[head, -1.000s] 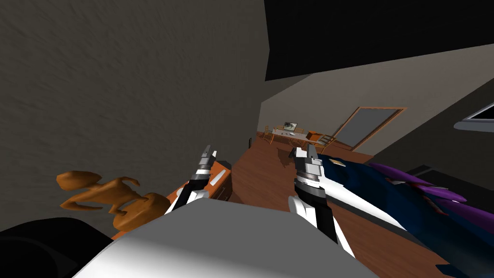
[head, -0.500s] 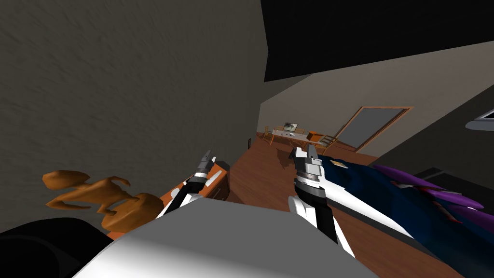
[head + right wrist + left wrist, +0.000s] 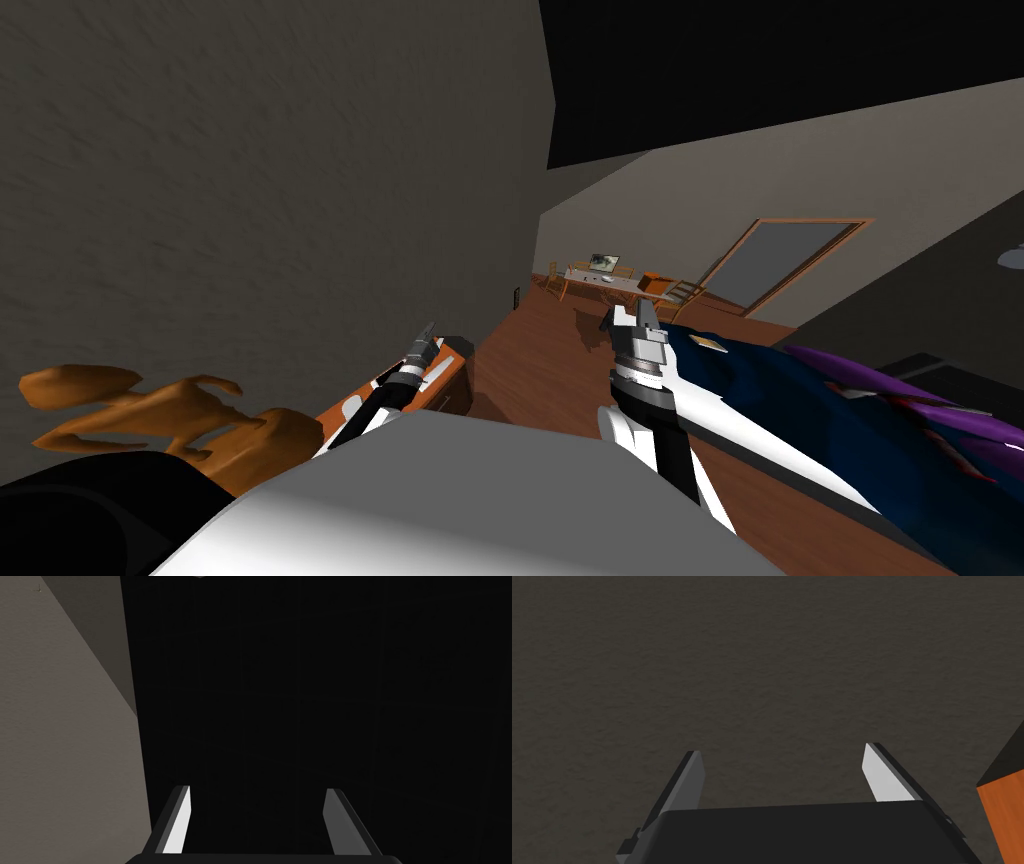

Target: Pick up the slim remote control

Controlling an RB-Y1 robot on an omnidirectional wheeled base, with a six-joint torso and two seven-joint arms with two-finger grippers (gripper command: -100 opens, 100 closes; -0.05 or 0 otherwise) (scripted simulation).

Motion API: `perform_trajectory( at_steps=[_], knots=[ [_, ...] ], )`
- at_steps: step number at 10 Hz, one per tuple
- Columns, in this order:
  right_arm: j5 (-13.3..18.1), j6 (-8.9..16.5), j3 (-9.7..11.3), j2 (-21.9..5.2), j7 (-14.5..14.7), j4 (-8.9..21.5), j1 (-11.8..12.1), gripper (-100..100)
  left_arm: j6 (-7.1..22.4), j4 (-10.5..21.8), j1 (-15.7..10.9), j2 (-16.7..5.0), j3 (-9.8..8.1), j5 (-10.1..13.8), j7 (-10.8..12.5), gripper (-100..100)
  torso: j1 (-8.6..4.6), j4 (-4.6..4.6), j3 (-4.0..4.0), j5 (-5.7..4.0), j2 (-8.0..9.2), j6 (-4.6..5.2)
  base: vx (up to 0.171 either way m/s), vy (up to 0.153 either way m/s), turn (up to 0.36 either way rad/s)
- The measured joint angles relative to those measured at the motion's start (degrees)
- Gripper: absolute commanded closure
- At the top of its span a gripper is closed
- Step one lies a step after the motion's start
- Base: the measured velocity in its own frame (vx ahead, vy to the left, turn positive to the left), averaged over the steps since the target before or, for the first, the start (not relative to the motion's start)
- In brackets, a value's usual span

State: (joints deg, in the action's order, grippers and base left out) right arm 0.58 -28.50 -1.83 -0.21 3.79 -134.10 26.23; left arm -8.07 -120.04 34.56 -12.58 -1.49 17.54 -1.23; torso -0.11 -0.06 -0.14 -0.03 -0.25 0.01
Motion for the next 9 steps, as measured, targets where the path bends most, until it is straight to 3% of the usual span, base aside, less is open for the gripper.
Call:
perform_trajectory(
  at_steps=[2, 4, 9],
  knots=[
    [0.0, 0.0, 0.0, 0.0, 0.0, 0.0, 0.0, 0, 3.73, 1.11, 0.91, -1.29, -1.47, 1.97, 1.07, -100, -0.04, -0.02, -0.05, -0.01, -0.09, -0.01, 0.084, -0.051, 0.019],
    [0.0, 0.0, 0.0, 0.0, 0.0, 0.0, 0.0, 0, 5.68, 4.19, 0.87, -1.95, -1.97, 3.08, 1.75, -100, -0.03, -0.03, -0.07, 0.0, -0.13, -0.01, 0.082, -0.038, 0.007],
    [0.0, 0.0, 0.0, 0.0, 0.0, 0.0, 0.01, 0, 12.34, 7.73, 2.99, -3.7, -4.98, 6.49, 3.8, -100, 0.0, -0.04, -0.09, 0.0, -0.16, -0.01, 0.084, -0.034, 0.007]
  ],
)
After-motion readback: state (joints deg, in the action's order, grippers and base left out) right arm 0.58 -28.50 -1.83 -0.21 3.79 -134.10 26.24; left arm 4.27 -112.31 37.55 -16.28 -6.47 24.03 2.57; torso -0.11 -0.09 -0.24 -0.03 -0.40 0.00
